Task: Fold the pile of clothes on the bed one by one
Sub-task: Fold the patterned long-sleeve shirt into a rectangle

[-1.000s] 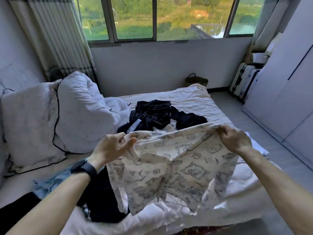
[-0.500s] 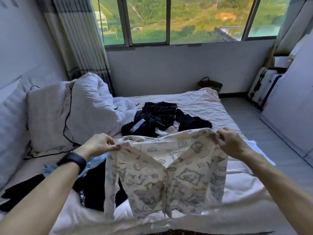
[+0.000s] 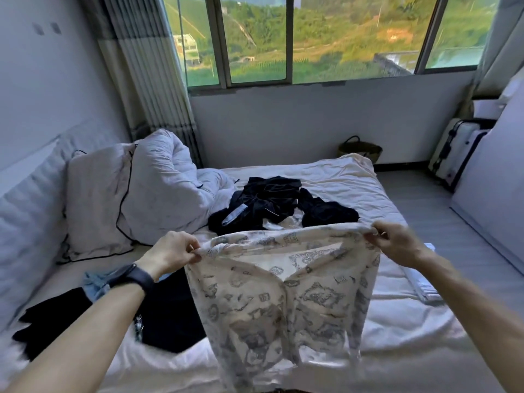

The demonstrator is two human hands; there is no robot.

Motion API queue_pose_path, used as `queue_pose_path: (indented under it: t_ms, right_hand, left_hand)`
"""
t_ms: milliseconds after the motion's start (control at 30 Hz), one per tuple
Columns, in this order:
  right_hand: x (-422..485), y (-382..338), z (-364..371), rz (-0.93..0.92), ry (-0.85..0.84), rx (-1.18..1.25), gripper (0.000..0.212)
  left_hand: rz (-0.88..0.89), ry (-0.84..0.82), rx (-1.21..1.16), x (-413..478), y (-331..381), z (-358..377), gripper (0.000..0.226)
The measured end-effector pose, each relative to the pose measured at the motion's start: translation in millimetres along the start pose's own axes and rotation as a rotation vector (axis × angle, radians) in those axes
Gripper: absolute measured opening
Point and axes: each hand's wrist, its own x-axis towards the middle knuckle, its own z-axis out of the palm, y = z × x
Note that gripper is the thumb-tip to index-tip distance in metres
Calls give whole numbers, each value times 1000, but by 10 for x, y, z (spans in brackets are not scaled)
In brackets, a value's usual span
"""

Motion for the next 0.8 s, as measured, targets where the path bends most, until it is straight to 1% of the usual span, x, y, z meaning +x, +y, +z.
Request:
queue_pose_path:
  t_ms: [33, 67, 100, 133, 167, 200, 267, 333, 367, 400, 433, 467, 500, 567, 600, 667, 767, 800]
  right_hand:
    - [-14, 27, 12, -41, 24, -22, 47]
    - [-26, 39, 18, -64, 49, -34, 51]
    - [-53, 21, 17, -71, 78, -46, 51]
    - [-70, -5, 13, -52, 94, -63, 44]
    - [-80, -28, 1, -32, 110, -78, 32]
    - [-85, -40, -11, 0, 126, -86, 26]
    - [-90, -51, -35, 56, 132, -89, 29]
    - [-82, -51, -63, 117, 103, -75, 36]
    - [-72, -55, -75, 145, 84, -53, 37]
    - [-52, -46, -84, 185, 62, -15, 33]
    - [-32, -26, -89, 227, 45, 27, 27]
    - [-22, -18, -92, 262, 37, 72, 23]
    - [-16, -5, -84, 286, 35, 113, 23]
    - [-41, 3, -63, 303, 37, 166, 29]
    - [-67, 4, -48, 299, 38, 170, 32]
    - [-135, 30, -14, 285, 28, 154, 34]
    - [-208, 140, 44, 313, -68, 121, 29]
    - [-233, 165, 56, 334, -117, 113, 27]
  left_hand:
    - [-13, 43, 80, -4, -13, 5, 2]
    - [-24, 75, 148, -5, -25, 17, 6]
    - [-29, 103, 189, -11, -31, 31, 12]
    - [-30, 141, 189, -9, -24, 42, 16]
    - [-31, 186, 163, -13, 12, 38, 18]
    - [-40, 227, 101, -7, 55, 25, 19]
    - [-92, 274, -115, 22, 147, -10, 18]
    - [-203, 204, -444, 61, 228, -42, 17]
    - [-262, 137, -646, 60, 263, -55, 17]
    - [-325, 63, -832, 37, 292, -64, 19]
    - [-379, -15, -965, -13, 320, -72, 19]
    - [-398, -101, -1056, -75, 335, -77, 21]
    - [-392, -185, -1120, -146, 354, -84, 23]
    - [-326, -320, -1233, -278, 402, -67, 30]
    - [-280, -355, -1259, -330, 434, -49, 30]
    - [-222, -328, -1216, -401, 451, 53, 23]
    - [-275, -127, -1087, -397, 296, 268, 13]
    - [-271, -86, -1016, -384, 211, 341, 15]
